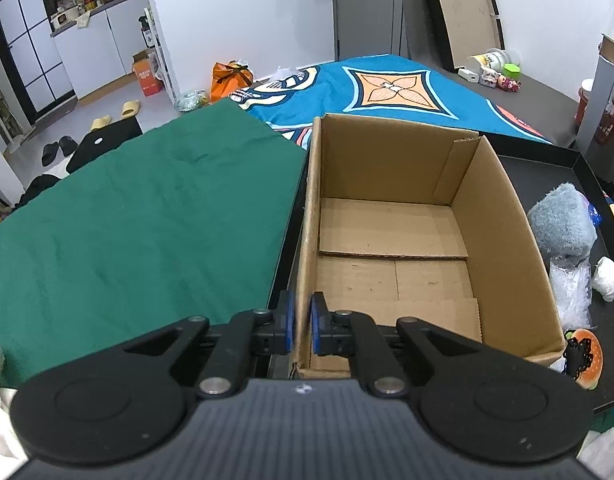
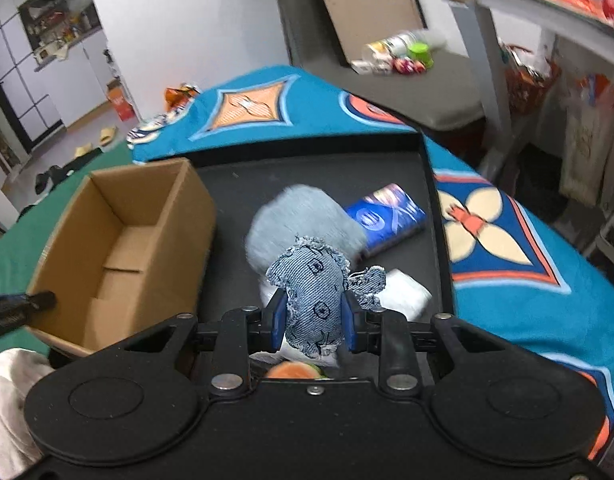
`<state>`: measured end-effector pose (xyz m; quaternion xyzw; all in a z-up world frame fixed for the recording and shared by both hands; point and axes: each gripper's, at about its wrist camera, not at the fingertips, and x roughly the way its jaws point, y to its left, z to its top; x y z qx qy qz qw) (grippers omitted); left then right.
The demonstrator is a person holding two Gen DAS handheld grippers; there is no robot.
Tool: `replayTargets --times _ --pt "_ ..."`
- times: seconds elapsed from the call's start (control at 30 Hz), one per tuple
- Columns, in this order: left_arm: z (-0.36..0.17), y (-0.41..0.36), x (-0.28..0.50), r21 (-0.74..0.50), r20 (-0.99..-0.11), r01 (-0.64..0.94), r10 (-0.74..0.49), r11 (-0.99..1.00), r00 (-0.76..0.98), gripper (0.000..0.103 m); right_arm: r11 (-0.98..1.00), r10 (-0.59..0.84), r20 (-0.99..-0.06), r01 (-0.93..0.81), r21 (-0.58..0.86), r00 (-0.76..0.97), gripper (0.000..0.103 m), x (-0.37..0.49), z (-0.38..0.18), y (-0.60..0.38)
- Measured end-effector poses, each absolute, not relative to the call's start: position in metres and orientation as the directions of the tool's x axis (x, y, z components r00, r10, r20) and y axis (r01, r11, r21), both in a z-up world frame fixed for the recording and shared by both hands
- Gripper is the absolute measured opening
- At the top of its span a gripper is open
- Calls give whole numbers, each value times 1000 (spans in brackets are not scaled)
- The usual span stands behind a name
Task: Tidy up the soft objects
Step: 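Lift the denim plush with the right tool and drop it into the box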
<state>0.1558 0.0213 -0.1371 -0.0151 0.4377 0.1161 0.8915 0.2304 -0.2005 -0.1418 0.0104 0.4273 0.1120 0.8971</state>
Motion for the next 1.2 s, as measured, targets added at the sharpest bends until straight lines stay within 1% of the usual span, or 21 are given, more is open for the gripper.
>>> replayTargets --times 0.5,0.83,1.2 --pt "-140 37 155 25 -778 -201 145 979 611 8 943 280 -714 -323 80 642 28 227 -114 -141" --pt "-141 50 162 1 -793 -166 102 986 600 8 914 336 -664 -403 57 668 28 229 -101 -92" --pt "-141 59 159 -33 -801 -126 49 991 597 8 884 384 -662 -463 63 644 28 239 -105 -43"
